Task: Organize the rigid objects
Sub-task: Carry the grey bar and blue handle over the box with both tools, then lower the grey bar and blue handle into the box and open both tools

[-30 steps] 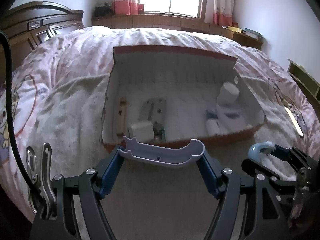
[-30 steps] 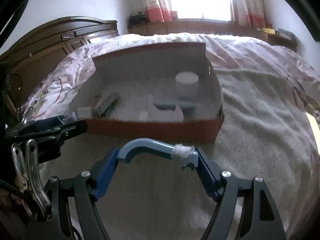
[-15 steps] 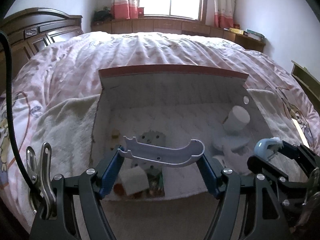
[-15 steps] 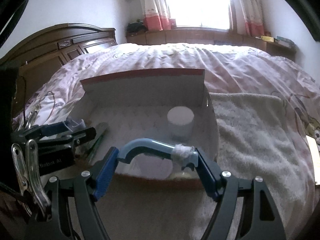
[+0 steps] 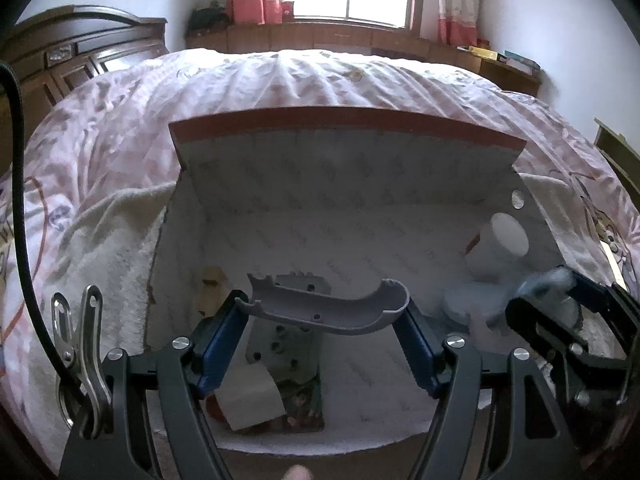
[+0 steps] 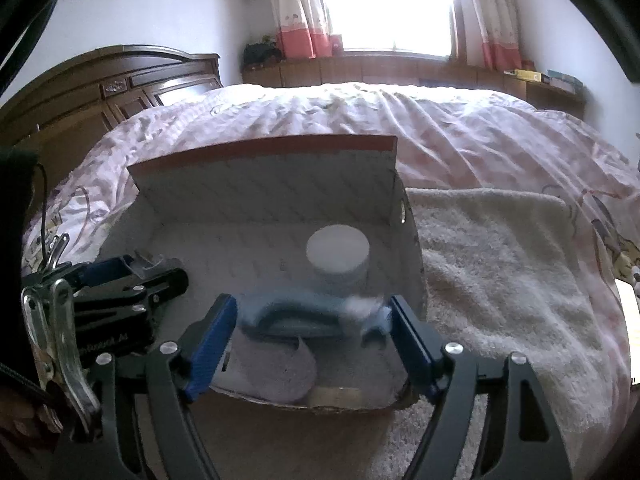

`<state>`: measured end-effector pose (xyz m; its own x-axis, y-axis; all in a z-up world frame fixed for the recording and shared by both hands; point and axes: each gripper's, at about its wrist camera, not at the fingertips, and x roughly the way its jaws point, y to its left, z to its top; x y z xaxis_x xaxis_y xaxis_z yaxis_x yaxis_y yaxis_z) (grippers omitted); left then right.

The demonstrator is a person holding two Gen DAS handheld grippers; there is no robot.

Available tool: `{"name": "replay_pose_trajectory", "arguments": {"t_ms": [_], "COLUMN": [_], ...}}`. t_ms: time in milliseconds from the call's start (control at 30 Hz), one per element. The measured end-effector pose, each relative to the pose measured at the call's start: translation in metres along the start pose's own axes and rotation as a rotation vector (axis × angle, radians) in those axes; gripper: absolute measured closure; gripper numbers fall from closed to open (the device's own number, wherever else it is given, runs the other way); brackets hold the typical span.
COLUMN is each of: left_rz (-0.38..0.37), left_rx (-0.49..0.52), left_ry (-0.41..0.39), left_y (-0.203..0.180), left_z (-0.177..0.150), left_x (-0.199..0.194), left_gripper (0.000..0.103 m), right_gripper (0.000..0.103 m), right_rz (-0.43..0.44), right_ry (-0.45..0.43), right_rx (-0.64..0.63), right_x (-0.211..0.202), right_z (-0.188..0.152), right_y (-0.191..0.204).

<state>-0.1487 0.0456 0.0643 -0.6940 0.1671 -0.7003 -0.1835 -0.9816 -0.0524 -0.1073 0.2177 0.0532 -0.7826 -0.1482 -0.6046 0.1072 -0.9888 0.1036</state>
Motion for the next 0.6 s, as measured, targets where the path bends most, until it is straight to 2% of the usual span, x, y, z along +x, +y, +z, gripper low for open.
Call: {"name": "replay_pose_trajectory", "arguments": {"t_ms": [100, 367, 500, 600], "left_rz": [0.02, 0.024, 0.039, 0.042], "left_rx": [0.008, 0.005, -0.001, 0.0], "left_ry": [0.0, 0.004, -0.007, -0.005], "left_y": [-0.0018, -0.0026, -0.0012, -0.001], "left_z": [-0.0004, -0.0026, -0.0022, -0.0026], "left_x": [0.0027, 0.0038, 0.0021, 0.0006], "left_gripper": [0.029, 0.028, 0.02, 0.019], "right_gripper": [0.013, 0.013, 0.013, 0.013], "right_rz": [0.005, 0.005, 0.003, 0.006], "right_ry": [-0.01, -0.013, -0.015, -0.016], "right_rx": [-0.018, -0.022, -0.016, -0.01], "right_x": [0.0011, 0.0011, -0.0006, -0.0025], "right_z": [-0.0011, -0.0031, -0.0033, -0.0042], "right_y": [0.0027, 0.0064, 0.0056, 0.0053]}}
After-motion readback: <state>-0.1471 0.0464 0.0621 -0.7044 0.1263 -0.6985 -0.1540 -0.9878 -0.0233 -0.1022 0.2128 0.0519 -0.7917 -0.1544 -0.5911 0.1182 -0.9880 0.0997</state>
